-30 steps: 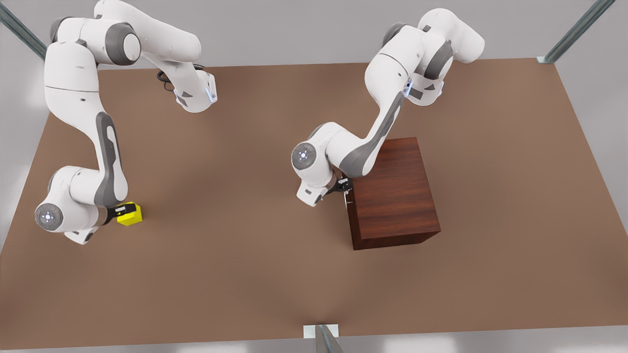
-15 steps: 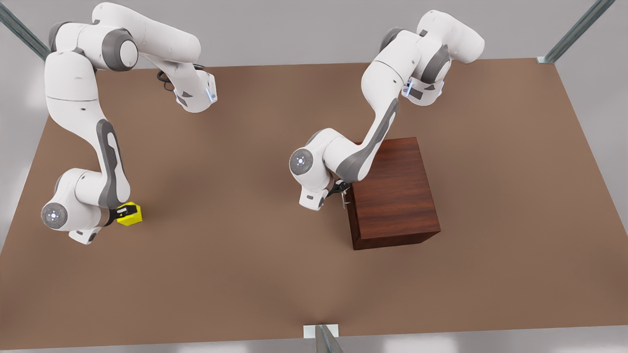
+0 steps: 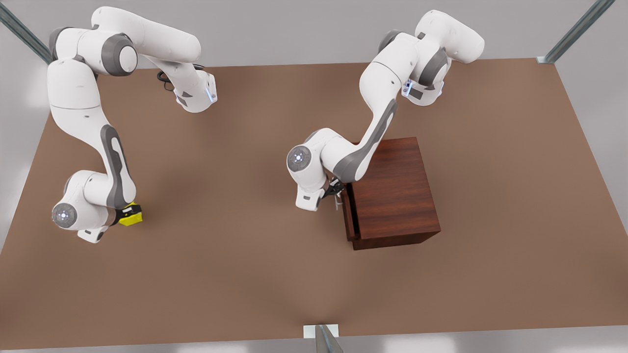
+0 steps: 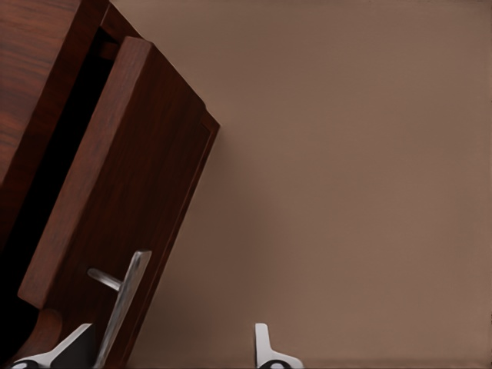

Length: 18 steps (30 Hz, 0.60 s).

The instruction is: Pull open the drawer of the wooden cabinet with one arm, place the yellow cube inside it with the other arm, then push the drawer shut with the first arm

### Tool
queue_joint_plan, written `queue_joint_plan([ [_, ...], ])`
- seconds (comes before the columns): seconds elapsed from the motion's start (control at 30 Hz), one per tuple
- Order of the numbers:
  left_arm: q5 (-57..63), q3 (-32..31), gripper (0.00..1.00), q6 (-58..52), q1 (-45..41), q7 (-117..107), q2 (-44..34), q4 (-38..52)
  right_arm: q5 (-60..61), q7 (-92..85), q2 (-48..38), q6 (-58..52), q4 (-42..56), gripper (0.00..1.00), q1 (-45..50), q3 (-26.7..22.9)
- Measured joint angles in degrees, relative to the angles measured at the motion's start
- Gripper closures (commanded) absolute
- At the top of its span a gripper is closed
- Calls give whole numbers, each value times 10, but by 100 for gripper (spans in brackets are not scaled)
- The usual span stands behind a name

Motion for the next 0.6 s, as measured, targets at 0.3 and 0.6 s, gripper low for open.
queue_joint_plan([
  [0.3,0,-1,0,-8,-4,38,-1,0,-1,-6,2,41,-28,0,-6,1],
  [0.6,-1,-3,0,2,-5,63,9,15,0,-11,-1,60,-46,30,-10,1],
])
